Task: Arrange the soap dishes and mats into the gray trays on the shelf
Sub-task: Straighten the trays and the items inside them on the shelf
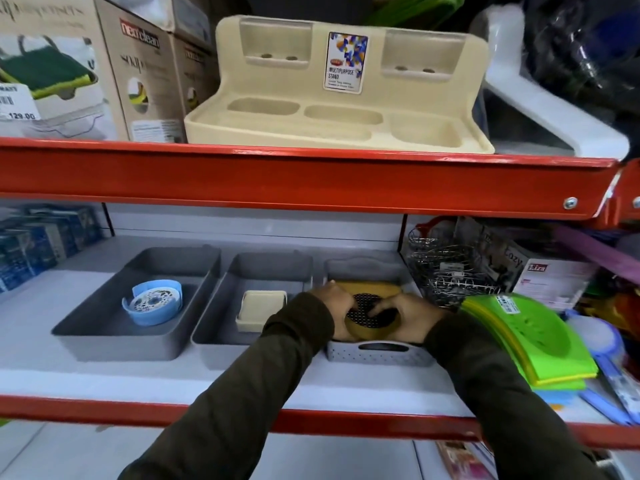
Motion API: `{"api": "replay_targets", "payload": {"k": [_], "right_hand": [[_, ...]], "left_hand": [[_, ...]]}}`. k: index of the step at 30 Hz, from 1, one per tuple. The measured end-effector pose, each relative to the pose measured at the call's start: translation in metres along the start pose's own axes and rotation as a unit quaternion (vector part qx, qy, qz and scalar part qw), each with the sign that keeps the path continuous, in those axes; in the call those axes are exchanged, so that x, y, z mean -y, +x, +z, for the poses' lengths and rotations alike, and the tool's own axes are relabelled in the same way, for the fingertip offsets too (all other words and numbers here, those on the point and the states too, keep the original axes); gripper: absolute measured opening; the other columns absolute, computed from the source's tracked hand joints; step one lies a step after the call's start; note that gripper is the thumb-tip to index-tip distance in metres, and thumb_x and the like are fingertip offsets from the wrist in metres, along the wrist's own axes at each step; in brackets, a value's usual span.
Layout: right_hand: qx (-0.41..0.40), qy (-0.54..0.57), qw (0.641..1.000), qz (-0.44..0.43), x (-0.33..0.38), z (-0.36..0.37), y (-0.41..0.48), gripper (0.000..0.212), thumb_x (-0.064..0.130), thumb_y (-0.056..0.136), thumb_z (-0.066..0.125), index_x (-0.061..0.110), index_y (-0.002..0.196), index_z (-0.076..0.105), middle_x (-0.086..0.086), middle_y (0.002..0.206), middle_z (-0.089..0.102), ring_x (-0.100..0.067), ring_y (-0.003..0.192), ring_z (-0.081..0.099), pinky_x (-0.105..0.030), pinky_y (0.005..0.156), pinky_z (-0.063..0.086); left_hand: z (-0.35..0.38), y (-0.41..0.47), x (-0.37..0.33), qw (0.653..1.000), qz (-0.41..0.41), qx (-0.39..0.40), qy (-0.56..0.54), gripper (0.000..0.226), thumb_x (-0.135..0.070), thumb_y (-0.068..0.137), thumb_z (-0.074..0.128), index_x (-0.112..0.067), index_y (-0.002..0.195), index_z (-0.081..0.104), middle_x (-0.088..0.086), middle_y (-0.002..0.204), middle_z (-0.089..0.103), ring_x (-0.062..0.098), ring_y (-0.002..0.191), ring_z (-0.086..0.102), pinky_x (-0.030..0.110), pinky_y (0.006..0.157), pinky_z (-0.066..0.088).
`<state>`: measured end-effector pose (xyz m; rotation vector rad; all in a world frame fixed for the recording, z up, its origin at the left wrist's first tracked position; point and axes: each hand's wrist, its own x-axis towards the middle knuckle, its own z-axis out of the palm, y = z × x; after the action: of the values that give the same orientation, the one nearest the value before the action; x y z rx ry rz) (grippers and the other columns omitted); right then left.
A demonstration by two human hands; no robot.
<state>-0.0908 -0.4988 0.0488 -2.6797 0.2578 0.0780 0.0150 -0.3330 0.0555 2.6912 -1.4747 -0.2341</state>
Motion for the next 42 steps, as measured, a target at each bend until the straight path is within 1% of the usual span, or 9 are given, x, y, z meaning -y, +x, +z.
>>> {"api": "replay_targets", "payload": {"k": [3, 5, 8, 16, 20, 30, 36, 39, 42], "right_hand": [[-0.013, 0.032, 0.998, -0.044, -0.006, 0.007, 0.001, 0.023, 0.0, 0.09, 0.051, -0.007, 0.108, 0.064, -0.02, 0.099, 0.064, -0.023, 0.085, 0.066, -0.038, 0.108, 0.047], [-0.018, 0.01, 0.999, -0.039, -0.006, 0.009, -0.001, 0.017, 0.006, 0.086, 0.061, 0.002, 0.101, 0.068, -0.013, 0.098, 0.068, -0.022, 0.095, 0.063, -0.044, 0.113, 0.04], [-0.014, 0.048, 0.999, -0.012, -0.001, 0.007, -0.002, 0.042, 0.028, 0.067, 0.086, 0.019, 0.106, 0.074, 0.001, 0.122, 0.068, -0.013, 0.114, 0.06, -0.032, 0.11, 0.042], [-0.036, -0.007, 0.998, -0.042, 0.006, -0.001, -0.009, 0.062, 0.052, 0.059, 0.082, 0.026, 0.114, 0.071, 0.004, 0.124, 0.068, -0.013, 0.115, 0.061, -0.032, 0.106, 0.046], [-0.049, -0.025, 0.998, -0.042, 0.003, 0.0, -0.007, 0.047, 0.043, 0.066, 0.081, 0.029, 0.11, 0.071, 0.005, 0.118, 0.07, -0.013, 0.108, 0.064, -0.031, 0.101, 0.049], [-0.046, -0.018, 0.999, 0.01, 0.002, 0.005, -0.005, 0.043, 0.016, 0.076, 0.077, 0.028, 0.116, 0.069, 0.001, 0.127, 0.066, -0.017, 0.114, 0.061, -0.035, 0.107, 0.046], [-0.121, 0.049, 0.991, -0.001, 0.036, 0.01, -0.04, 0.022, 0.033, 0.092, 0.059, 0.028, 0.109, 0.072, 0.001, 0.119, 0.071, -0.019, 0.109, 0.065, -0.04, 0.101, 0.05], [-0.114, 0.021, 0.993, 0.018, 0.066, 0.022, -0.063, 0.029, 0.037, 0.094, 0.047, 0.029, 0.109, 0.072, 0.001, 0.118, 0.072, -0.023, 0.106, 0.065, -0.041, 0.096, 0.052], [-0.133, -0.02, 0.991, 0.015, 0.091, 0.04, -0.086, 0.033, 0.039, 0.092, 0.044, 0.028, 0.112, 0.069, 0.0, 0.118, 0.071, -0.024, 0.106, 0.065, -0.036, 0.09, 0.053]], "left_hand": [[0.004, 0.001, -0.002, 1.0, 0.0, 0.006, -0.014, 0.058, -0.055, 0.083, 0.063, -0.014, 0.124, 0.062, 0.011, 0.127, 0.063, 0.03, 0.111, 0.06, 0.038, 0.103, 0.048], [0.006, 0.001, -0.004, 1.0, -0.002, 0.005, -0.012, 0.056, -0.053, 0.085, 0.062, -0.013, 0.125, 0.062, 0.012, 0.127, 0.062, 0.031, 0.113, 0.059, 0.036, 0.103, 0.045], [0.005, 0.0, -0.006, 1.0, -0.003, -0.002, 0.007, 0.057, -0.053, 0.086, 0.061, -0.013, 0.126, 0.062, 0.014, 0.129, 0.062, 0.032, 0.118, 0.056, 0.037, 0.105, 0.044], [0.002, -0.004, -0.007, 1.0, 0.004, -0.01, -0.005, 0.06, -0.057, 0.083, 0.061, -0.012, 0.122, 0.063, 0.014, 0.123, 0.064, 0.031, 0.113, 0.059, 0.038, 0.103, 0.049], [0.002, -0.005, -0.006, 0.999, 0.004, -0.041, 0.008, 0.058, -0.056, 0.081, 0.064, -0.012, 0.119, 0.065, 0.013, 0.12, 0.066, 0.029, 0.112, 0.06, 0.038, 0.101, 0.051], [0.002, -0.006, -0.011, 0.997, -0.018, -0.064, 0.044, 0.056, -0.051, 0.082, 0.065, -0.013, 0.123, 0.062, 0.011, 0.128, 0.063, 0.032, 0.127, 0.051, 0.042, 0.122, 0.024], [0.008, -0.06, -0.011, 0.948, -0.143, -0.283, -0.03, 0.064, -0.06, 0.09, 0.044, -0.012, 0.132, 0.054, 0.013, 0.132, 0.058, 0.035, 0.121, 0.056, 0.043, 0.106, 0.043], [0.023, -0.104, -0.003, 0.926, -0.238, -0.293, -0.014, 0.053, -0.051, 0.095, 0.033, -0.012, 0.113, 0.063, 0.013, 0.11, 0.067, 0.032, 0.097, 0.065, 0.037, 0.086, 0.051], [0.041, -0.144, -0.001, 0.939, -0.191, -0.285, -0.027, 0.039, -0.04, 0.093, 0.038, -0.014, 0.097, 0.067, 0.011, 0.096, 0.072, 0.031, 0.089, 0.068, 0.034, 0.08, 0.052]]}}
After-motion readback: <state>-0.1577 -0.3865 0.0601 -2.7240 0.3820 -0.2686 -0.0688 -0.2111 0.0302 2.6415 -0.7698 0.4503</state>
